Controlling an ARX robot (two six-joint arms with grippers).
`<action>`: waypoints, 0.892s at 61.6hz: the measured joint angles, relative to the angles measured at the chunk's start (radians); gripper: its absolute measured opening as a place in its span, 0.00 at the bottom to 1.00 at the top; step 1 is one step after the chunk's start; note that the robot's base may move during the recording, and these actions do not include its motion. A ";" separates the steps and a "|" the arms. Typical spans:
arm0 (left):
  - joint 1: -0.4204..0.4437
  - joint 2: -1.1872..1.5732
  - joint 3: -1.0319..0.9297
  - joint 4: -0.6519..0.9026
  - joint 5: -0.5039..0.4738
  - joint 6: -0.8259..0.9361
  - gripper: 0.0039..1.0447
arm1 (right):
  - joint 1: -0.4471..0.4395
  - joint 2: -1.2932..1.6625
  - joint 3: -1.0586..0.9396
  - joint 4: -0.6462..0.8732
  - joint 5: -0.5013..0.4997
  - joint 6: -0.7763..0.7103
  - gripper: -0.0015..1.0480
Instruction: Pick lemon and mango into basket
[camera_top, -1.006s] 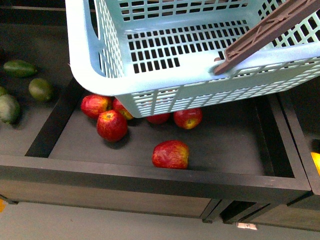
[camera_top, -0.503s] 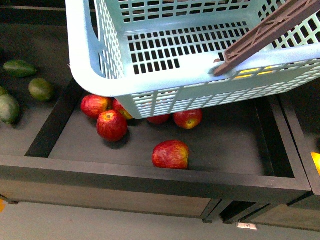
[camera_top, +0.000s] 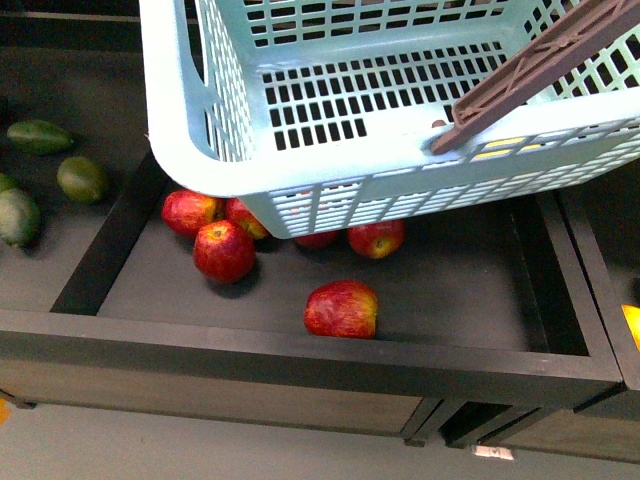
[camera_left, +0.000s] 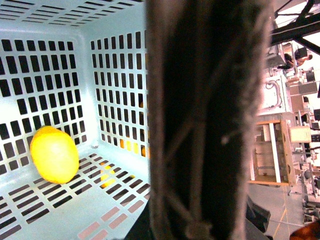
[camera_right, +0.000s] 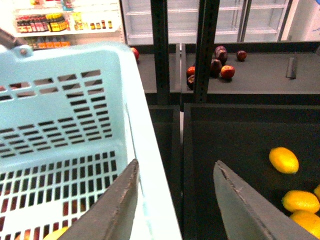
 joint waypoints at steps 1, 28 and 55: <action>0.000 0.000 0.000 0.000 -0.001 0.000 0.04 | 0.001 -0.006 -0.008 0.002 0.000 0.000 0.26; 0.000 0.000 0.000 0.000 -0.002 0.004 0.04 | 0.079 -0.310 -0.278 -0.038 0.082 -0.011 0.02; 0.000 0.000 0.000 0.000 -0.001 0.004 0.04 | 0.080 -0.453 -0.338 -0.111 0.084 -0.013 0.45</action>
